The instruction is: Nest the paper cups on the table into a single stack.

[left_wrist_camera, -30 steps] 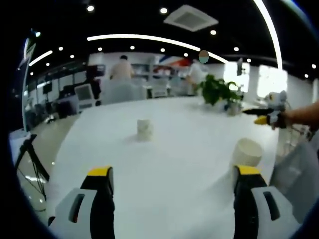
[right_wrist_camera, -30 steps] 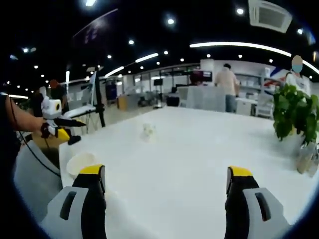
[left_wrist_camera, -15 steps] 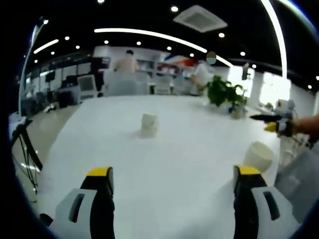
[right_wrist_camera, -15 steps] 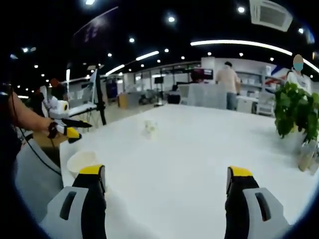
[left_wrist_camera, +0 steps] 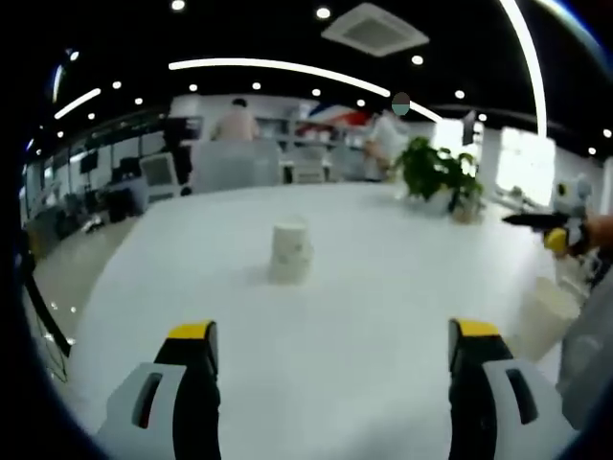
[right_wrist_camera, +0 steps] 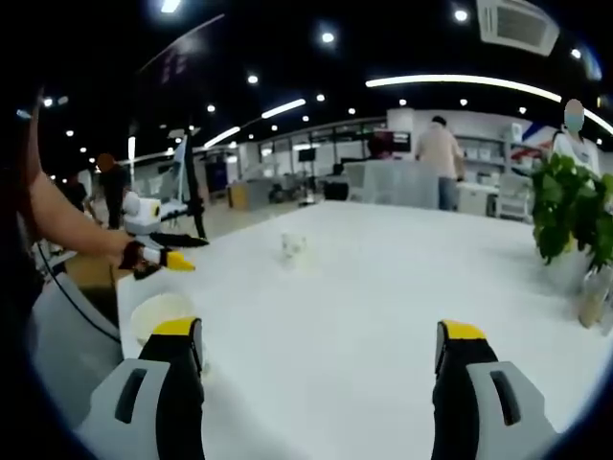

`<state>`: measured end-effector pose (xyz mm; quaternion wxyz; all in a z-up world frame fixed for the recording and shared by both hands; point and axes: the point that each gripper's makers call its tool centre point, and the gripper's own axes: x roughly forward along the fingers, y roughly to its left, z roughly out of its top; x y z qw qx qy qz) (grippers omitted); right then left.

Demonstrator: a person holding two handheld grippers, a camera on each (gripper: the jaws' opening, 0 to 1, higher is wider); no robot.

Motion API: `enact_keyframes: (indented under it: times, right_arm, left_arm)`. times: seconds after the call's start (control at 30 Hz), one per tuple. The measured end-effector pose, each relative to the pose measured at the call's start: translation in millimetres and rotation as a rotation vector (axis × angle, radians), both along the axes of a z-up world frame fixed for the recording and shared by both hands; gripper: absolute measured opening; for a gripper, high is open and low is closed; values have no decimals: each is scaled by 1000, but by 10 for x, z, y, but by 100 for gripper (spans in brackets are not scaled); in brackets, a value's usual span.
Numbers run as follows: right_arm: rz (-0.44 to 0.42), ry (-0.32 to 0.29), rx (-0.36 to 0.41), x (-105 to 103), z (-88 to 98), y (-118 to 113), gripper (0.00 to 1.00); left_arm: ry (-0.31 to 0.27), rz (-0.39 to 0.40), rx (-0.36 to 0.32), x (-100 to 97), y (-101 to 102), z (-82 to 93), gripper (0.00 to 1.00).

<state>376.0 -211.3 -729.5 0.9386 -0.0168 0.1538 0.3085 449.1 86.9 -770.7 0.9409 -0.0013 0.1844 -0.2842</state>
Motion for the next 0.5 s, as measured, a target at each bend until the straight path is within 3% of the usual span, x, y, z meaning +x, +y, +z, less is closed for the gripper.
enact_keyframes:
  times: [0.5]
  right_arm:
    - [18,-24,-12,29,32,38,99]
  left_arm:
    - [-35,-43,10,682,-251,-125,99]
